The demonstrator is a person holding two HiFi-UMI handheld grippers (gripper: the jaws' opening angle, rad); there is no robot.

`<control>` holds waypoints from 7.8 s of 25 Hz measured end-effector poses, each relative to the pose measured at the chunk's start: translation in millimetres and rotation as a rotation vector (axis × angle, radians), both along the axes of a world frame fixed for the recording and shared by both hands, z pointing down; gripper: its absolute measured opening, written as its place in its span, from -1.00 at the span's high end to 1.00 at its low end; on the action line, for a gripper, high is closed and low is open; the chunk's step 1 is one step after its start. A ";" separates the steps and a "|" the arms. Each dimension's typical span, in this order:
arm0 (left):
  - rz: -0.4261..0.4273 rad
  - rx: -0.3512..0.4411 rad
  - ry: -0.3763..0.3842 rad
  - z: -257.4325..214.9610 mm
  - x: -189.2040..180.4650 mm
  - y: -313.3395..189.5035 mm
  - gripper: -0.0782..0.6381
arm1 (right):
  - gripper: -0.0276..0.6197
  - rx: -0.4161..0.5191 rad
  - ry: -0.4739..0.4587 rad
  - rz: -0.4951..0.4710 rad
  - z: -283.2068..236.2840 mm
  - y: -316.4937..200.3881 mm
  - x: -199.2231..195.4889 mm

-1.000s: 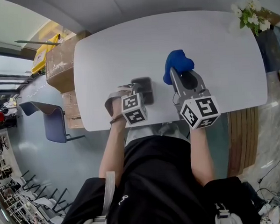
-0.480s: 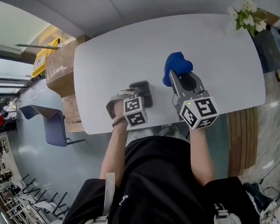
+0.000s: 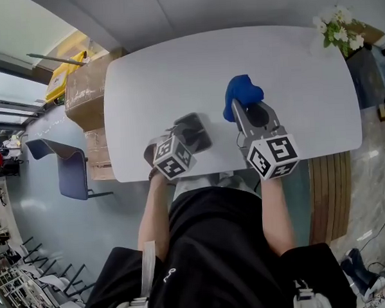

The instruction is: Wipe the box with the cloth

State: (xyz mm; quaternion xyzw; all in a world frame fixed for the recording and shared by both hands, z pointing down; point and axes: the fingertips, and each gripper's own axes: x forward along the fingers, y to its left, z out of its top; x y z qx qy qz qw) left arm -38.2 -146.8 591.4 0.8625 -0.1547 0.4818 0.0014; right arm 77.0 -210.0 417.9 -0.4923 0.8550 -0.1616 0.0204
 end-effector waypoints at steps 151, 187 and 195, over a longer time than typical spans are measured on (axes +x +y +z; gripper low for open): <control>0.152 -0.009 1.190 -221.2 -10.1 78.4 0.66 | 0.70 0.359 -0.299 -0.914 -114.1 151.6 -67.8; 0.061 0.014 1.267 -234.2 -11.1 36.3 0.66 | 0.71 0.210 -0.004 -0.737 -40.3 112.0 -60.5; -0.028 0.017 1.208 -215.4 -17.5 22.2 0.65 | 0.71 0.175 -0.065 -0.837 -45.9 130.7 -69.2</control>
